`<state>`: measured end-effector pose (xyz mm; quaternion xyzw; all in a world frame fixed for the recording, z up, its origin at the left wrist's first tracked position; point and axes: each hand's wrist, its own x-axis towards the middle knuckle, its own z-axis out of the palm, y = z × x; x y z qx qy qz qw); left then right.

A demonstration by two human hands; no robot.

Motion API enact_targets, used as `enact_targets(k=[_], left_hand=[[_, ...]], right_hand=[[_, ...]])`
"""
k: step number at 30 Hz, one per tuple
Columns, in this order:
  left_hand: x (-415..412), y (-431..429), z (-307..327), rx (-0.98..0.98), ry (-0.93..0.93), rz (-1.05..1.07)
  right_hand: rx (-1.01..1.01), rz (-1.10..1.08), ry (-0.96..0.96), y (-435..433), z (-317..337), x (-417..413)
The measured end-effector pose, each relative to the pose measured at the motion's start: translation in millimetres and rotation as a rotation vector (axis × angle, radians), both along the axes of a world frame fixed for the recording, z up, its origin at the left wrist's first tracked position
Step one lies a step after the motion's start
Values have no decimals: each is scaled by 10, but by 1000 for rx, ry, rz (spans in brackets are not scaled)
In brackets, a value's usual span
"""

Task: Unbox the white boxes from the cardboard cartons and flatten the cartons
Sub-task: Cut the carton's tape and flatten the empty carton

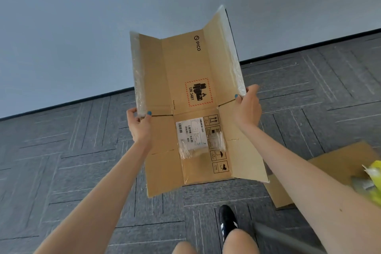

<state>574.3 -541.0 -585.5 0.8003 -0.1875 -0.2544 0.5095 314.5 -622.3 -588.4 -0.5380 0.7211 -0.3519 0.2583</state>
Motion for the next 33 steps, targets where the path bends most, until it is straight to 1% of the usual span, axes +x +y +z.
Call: enact_targets(k=[5,9,14,17,20,22,25,30,33], left_hand=[[137,-304,-695,-7,-16,3],[281,-503,-1318,-10,-2,4],[491,-758,-2131,-46,30,1],[644,-916,-2631,-61,27,-8],[809,-1073,-3108,-62,11,-17],[891,-1182,-3395,-50,-17,-36],[944,-1355,-3767,-61,-9,-50],[1075,-1566,-4206,-97,44,-91],[1208,-1683,-4409,-110,44,-95]], right_hand=[[8,9,19,-235,-696,129],[23,68,35,-410,-1242,231],[88,217,25,-633,-1911,337],[135,330,-29,-733,-2354,437],[163,423,-64,-818,-2733,559],[219,465,-81,-886,-2965,587],[273,464,-151,-1020,-3212,600],[226,397,-163,-1236,-3548,743],[205,360,-159,-1393,-3774,885]])
